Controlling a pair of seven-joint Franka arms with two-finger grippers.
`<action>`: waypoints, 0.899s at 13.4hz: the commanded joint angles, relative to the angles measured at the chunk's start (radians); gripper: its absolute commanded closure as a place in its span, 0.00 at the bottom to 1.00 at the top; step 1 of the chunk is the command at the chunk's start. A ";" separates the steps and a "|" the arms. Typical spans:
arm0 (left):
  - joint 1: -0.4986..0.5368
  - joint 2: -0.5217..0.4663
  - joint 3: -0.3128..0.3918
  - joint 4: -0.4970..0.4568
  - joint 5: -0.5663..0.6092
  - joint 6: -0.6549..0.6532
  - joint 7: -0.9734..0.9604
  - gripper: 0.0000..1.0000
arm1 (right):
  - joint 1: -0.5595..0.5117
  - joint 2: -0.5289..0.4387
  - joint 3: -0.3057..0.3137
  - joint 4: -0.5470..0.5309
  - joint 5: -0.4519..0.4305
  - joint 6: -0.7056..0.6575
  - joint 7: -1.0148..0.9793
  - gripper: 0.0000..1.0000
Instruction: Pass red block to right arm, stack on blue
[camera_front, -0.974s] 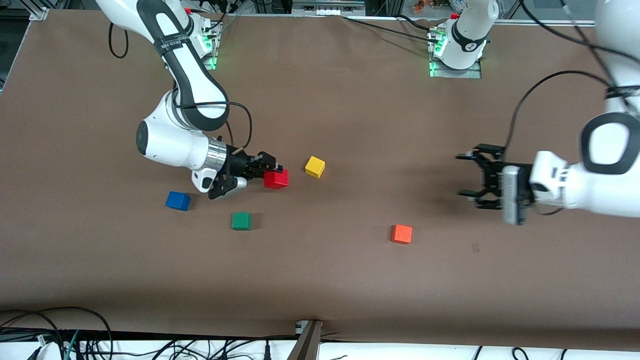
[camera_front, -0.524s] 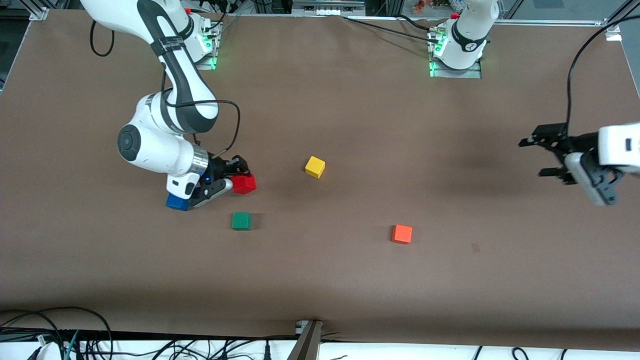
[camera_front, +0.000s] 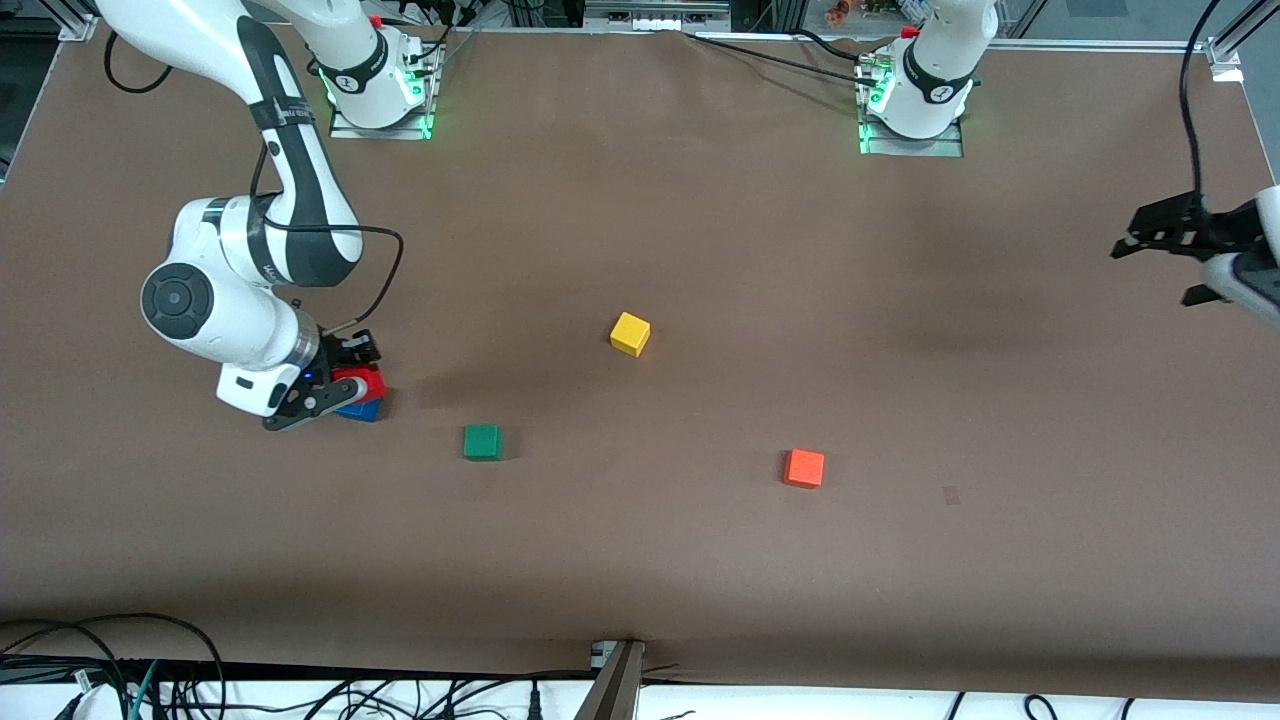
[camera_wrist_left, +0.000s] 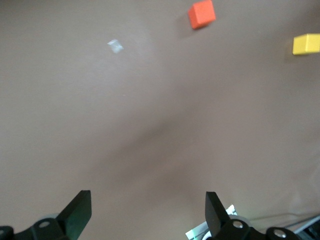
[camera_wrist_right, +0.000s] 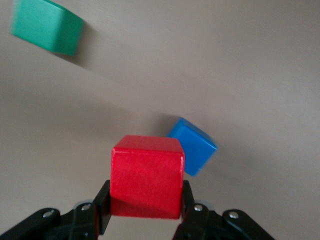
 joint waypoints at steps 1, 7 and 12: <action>0.044 -0.057 -0.002 0.036 0.022 -0.036 -0.016 0.00 | 0.007 0.022 -0.007 0.003 -0.069 -0.008 0.104 0.80; 0.026 -0.100 -0.022 0.024 0.013 -0.056 -0.057 0.00 | -0.029 0.068 -0.025 0.002 -0.046 0.051 0.155 0.80; -0.018 -0.107 -0.036 0.004 0.016 -0.042 -0.088 0.00 | -0.024 0.087 -0.025 -0.003 0.061 0.081 0.184 0.80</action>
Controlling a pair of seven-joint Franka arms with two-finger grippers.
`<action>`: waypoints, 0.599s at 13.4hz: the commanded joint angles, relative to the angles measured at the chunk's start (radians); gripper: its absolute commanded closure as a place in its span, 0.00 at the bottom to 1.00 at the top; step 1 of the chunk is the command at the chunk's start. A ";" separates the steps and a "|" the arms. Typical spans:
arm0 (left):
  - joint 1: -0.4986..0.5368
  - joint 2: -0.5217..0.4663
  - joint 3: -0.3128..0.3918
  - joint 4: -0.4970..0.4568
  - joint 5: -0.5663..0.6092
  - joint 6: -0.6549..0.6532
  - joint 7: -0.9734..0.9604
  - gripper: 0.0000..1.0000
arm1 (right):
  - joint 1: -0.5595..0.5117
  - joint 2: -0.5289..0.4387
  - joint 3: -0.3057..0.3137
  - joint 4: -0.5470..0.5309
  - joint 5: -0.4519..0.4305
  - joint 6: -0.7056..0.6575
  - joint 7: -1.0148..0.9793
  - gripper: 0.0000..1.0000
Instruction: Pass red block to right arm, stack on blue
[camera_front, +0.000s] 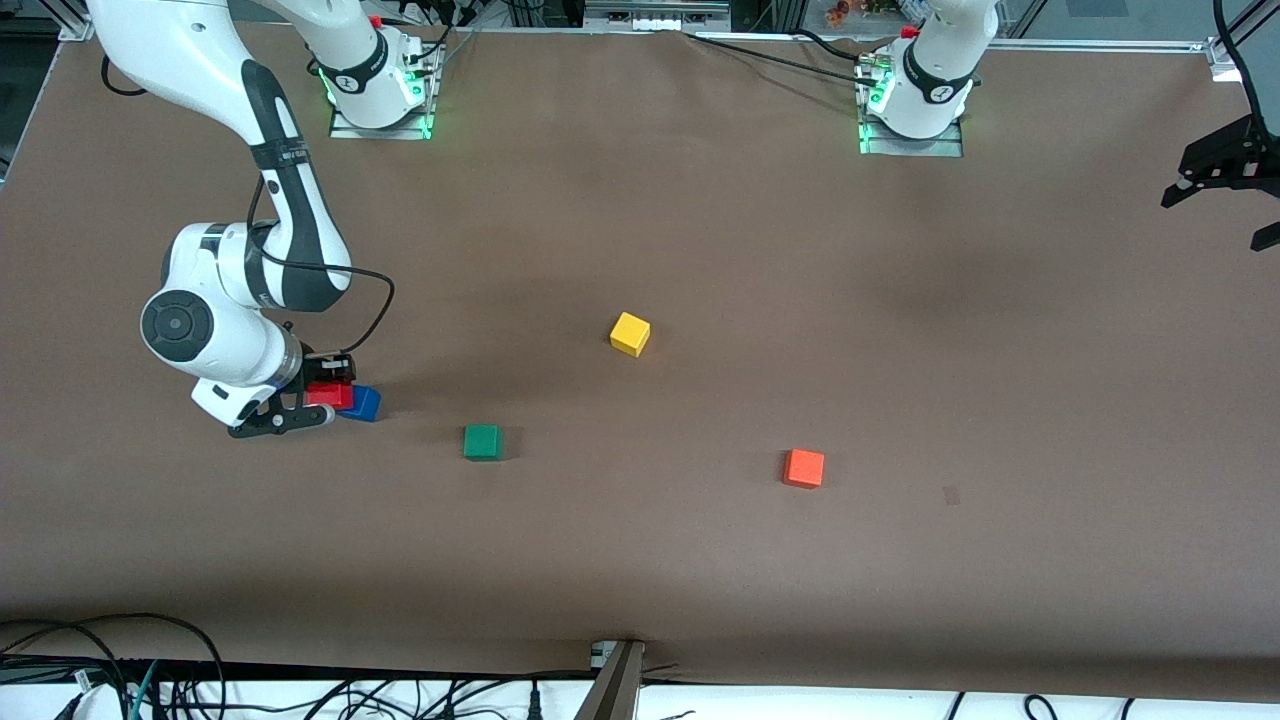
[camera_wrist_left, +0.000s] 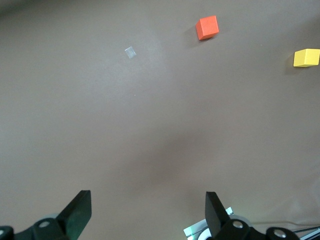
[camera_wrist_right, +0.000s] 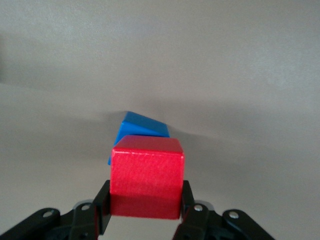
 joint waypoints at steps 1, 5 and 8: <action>-0.121 -0.034 0.065 -0.025 0.026 0.005 -0.099 0.00 | 0.005 0.009 0.003 -0.001 0.036 0.022 0.019 0.80; -0.431 -0.109 0.309 -0.114 0.027 0.014 -0.401 0.00 | 0.005 0.015 0.003 -0.018 0.038 0.042 0.019 0.79; -0.533 -0.192 0.414 -0.243 0.027 0.089 -0.466 0.00 | 0.009 0.006 0.003 -0.017 0.036 0.019 0.012 0.00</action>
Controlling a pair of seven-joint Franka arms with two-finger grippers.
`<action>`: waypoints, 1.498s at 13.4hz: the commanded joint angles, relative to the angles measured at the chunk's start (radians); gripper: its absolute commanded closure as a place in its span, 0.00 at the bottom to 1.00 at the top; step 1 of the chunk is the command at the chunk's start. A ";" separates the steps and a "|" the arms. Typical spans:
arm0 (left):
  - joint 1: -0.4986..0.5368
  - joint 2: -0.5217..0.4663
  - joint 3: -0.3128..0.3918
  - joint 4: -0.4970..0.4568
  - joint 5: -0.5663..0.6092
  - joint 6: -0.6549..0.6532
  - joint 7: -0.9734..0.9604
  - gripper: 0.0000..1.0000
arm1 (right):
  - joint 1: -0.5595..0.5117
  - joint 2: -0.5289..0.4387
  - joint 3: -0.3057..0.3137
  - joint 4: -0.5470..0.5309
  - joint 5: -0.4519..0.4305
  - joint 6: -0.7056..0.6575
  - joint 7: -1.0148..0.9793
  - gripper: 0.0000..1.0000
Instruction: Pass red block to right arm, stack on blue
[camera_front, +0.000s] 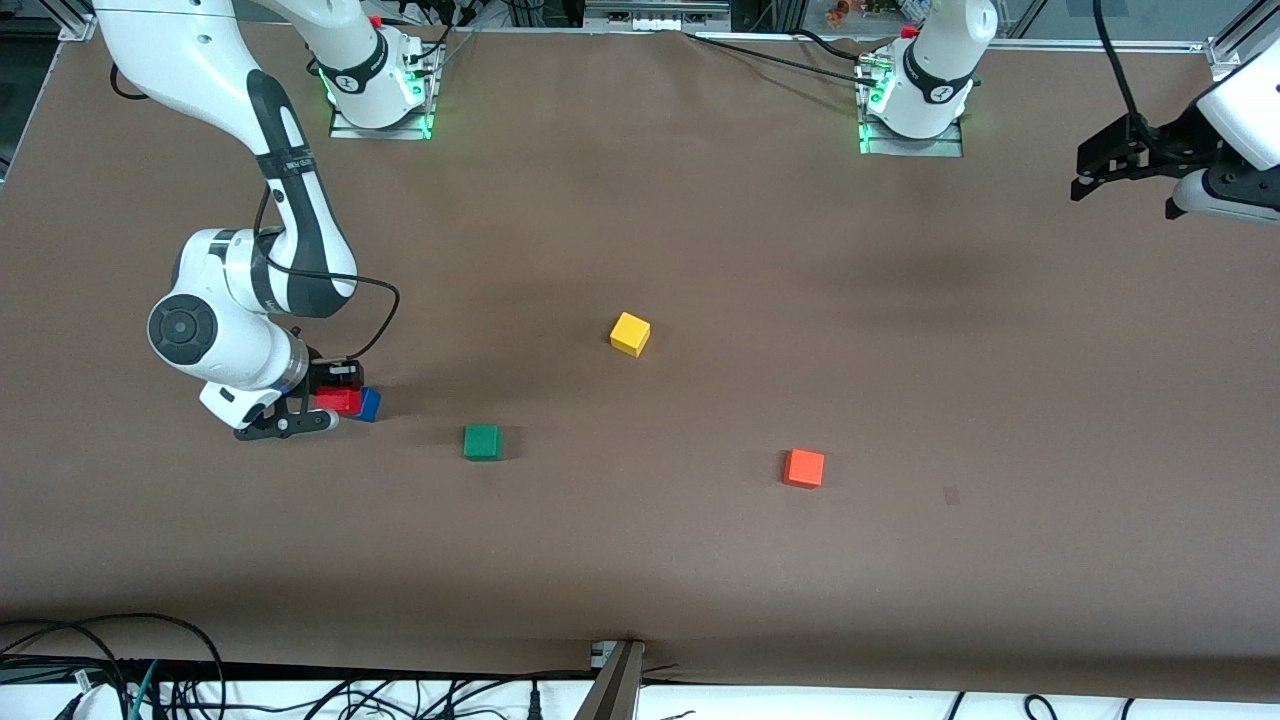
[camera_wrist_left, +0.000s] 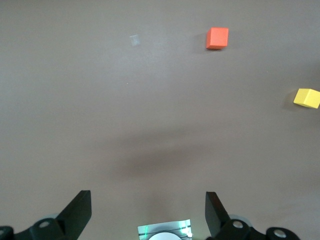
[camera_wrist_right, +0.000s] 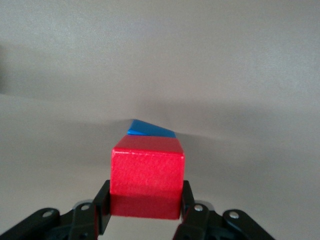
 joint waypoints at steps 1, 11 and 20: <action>-0.102 -0.104 0.119 -0.150 0.025 0.078 -0.028 0.00 | 0.007 -0.017 0.002 -0.012 0.009 -0.026 -0.001 0.00; -0.155 -0.095 0.157 -0.129 0.025 0.076 -0.029 0.00 | -0.001 -0.271 -0.081 0.264 -0.069 -0.578 -0.030 0.00; -0.155 -0.096 0.150 -0.127 0.027 0.061 -0.029 0.00 | -0.223 -0.383 0.025 0.388 -0.066 -0.837 0.019 0.00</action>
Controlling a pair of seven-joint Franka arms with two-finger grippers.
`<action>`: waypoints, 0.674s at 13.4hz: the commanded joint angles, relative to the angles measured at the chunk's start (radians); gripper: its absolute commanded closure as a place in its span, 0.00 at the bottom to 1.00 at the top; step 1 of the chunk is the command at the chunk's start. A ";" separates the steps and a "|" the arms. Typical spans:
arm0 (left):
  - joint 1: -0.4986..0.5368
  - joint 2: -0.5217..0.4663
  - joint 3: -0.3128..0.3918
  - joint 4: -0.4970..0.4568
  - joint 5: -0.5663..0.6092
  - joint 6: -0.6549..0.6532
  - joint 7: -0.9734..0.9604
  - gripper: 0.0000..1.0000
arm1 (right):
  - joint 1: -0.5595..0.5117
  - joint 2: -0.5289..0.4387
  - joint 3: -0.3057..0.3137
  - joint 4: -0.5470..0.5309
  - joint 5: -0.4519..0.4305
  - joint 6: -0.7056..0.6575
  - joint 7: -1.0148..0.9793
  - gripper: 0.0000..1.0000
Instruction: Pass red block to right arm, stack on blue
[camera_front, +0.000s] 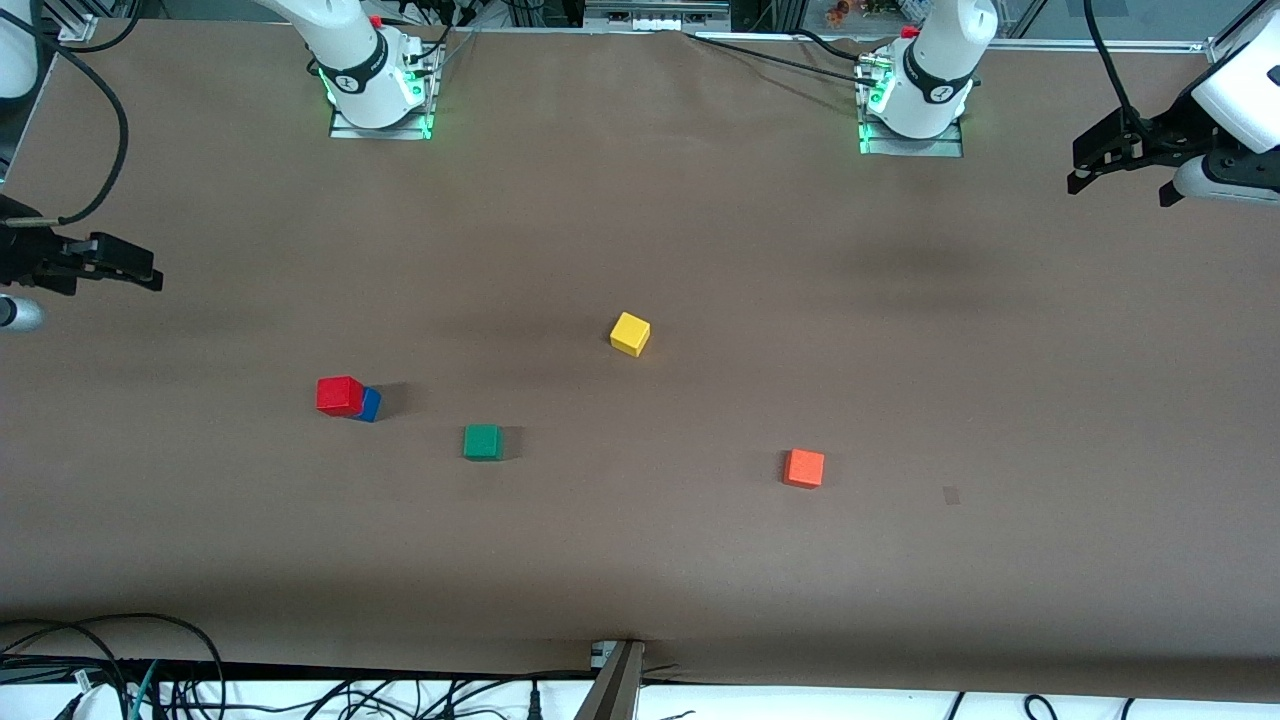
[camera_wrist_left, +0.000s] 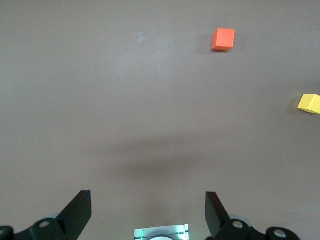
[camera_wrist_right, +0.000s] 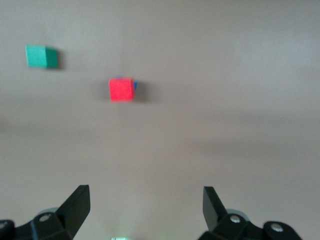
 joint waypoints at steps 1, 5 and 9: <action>-0.009 -0.018 -0.009 -0.006 0.028 -0.010 -0.017 0.00 | -0.230 -0.105 0.248 -0.081 -0.013 0.019 0.087 0.00; 0.001 -0.018 -0.002 -0.006 0.027 -0.015 -0.014 0.00 | -0.374 -0.211 0.433 -0.224 -0.088 0.145 0.158 0.00; 0.003 -0.017 0.000 -0.007 0.027 -0.021 -0.017 0.00 | -0.372 -0.191 0.433 -0.215 -0.091 0.145 0.160 0.00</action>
